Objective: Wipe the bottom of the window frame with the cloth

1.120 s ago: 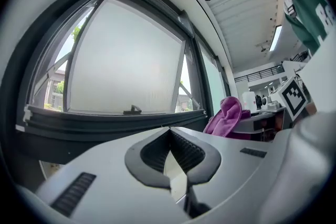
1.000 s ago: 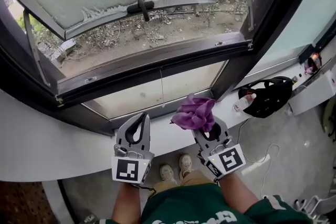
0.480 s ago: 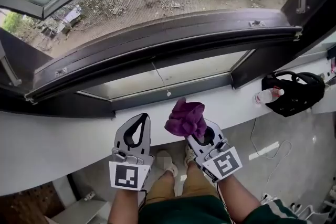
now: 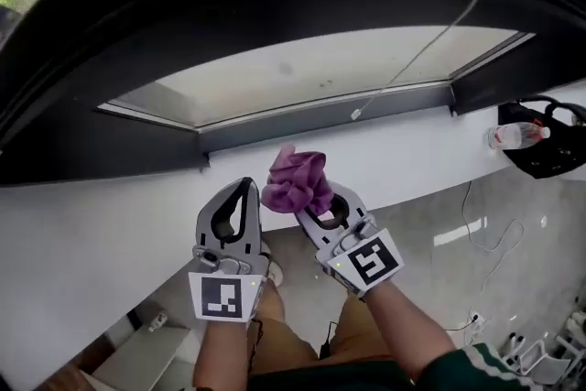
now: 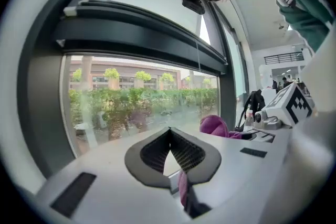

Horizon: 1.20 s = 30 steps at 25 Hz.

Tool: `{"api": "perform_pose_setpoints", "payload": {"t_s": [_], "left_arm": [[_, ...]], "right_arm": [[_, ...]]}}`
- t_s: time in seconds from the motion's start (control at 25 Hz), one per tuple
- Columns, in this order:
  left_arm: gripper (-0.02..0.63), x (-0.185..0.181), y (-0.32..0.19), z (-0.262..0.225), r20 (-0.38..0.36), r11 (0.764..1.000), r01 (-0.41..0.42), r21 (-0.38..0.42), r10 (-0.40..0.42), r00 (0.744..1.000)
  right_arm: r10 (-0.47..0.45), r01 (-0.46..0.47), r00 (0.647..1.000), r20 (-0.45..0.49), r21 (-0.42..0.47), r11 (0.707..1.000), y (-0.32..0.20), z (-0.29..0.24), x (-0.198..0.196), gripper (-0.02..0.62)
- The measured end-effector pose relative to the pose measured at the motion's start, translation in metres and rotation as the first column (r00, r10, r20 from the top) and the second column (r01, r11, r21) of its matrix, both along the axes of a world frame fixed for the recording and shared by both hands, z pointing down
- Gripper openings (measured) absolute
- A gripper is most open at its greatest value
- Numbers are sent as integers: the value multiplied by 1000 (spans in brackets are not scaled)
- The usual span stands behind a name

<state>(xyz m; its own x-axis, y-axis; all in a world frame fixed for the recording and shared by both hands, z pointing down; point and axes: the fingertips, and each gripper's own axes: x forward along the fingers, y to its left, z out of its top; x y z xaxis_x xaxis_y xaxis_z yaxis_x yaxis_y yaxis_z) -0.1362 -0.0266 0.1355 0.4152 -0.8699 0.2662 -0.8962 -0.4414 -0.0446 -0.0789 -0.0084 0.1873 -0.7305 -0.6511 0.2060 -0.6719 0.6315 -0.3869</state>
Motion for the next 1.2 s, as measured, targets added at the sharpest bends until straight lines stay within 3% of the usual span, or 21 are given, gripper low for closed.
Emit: {"api": "perform_pose_setpoints", "payload": {"t_s": [0.12,0.28,0.4,0.56,0.68,0.88,1.2], "left_arm": [[9,-23,-1,32,-7,999,40,23,-40,999],[9,-105,14,93,-35,998,56,-3,-56,998],[9,-142,16,137,-59,997,73,-29,-74,995],[9,-148,12,168,-10,995,94,-18,-94,996],[9,-157,7,190,-18,992,122,-19,-123,992],[9,-169,2,224,-32,988,154,-31,-155,987],[9,-180,3,253,27,982,178,-54,-177,984]], "right_arm": [[5,-4,999,35,-22,1000,-5,45,-24,107],[-15,14,1000,-11,-47,999,-2,114,-106,107],[-69,67,997,-47,-43,997,-2,159,-150,107],[-114,114,990,-88,-5,993,-11,197,-174,107],[-135,138,983,-125,18,990,-17,224,-190,107],[-160,161,979,-129,-4,987,-28,259,-210,107],[-189,188,967,-170,-23,982,-43,298,-230,107]]}}
